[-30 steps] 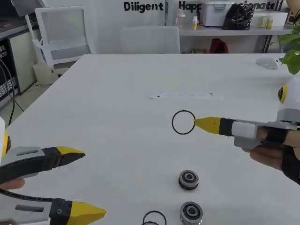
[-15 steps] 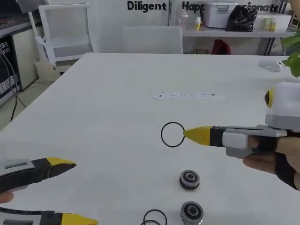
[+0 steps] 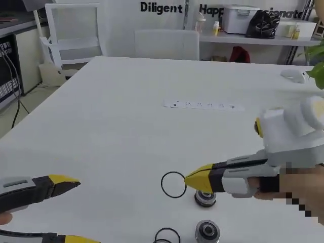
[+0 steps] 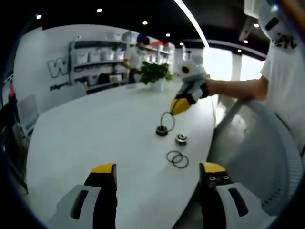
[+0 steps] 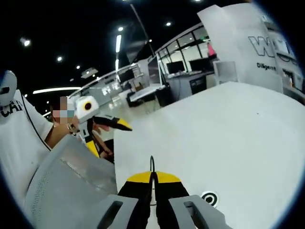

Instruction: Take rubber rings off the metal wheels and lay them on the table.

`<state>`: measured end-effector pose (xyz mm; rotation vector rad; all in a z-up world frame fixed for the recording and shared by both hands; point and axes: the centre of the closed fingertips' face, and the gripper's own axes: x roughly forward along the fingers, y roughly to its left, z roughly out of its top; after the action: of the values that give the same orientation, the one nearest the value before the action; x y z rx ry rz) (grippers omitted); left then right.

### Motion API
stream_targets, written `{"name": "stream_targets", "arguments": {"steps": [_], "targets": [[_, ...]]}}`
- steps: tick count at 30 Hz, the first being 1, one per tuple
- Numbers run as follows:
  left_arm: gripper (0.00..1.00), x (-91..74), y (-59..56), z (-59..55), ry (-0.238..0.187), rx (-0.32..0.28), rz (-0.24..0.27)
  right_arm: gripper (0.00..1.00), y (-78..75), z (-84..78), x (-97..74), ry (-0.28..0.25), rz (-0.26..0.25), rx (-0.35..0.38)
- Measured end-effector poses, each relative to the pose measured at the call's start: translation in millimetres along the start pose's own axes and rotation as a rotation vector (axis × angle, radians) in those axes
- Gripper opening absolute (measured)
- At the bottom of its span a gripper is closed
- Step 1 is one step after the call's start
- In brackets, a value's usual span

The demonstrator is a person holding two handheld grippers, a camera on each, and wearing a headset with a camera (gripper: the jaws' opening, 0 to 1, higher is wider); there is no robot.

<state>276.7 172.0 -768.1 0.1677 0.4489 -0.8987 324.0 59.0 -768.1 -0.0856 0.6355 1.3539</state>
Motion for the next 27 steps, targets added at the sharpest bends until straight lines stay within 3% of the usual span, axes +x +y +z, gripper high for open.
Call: {"name": "stream_targets", "arguments": {"steps": [3, 13, 27], "targets": [[0.72, 2.1, -2.3, -2.8, 0.012, 0.004, -0.010, 0.00, 0.9, -13.5, 6.0, 0.071, 0.011, -0.041], [0.71, 10.1, -9.1, -7.2, 0.037, 0.007, -0.043, 0.00, 5.3, -39.4, 15.7, 0.195, 0.038, -0.090], [0.71, 14.2, -15.6, -14.0, 0.051, -0.007, -0.062, 0.00, 8.9, -63.8, 27.2, 0.300, 0.056, -0.108]]}}
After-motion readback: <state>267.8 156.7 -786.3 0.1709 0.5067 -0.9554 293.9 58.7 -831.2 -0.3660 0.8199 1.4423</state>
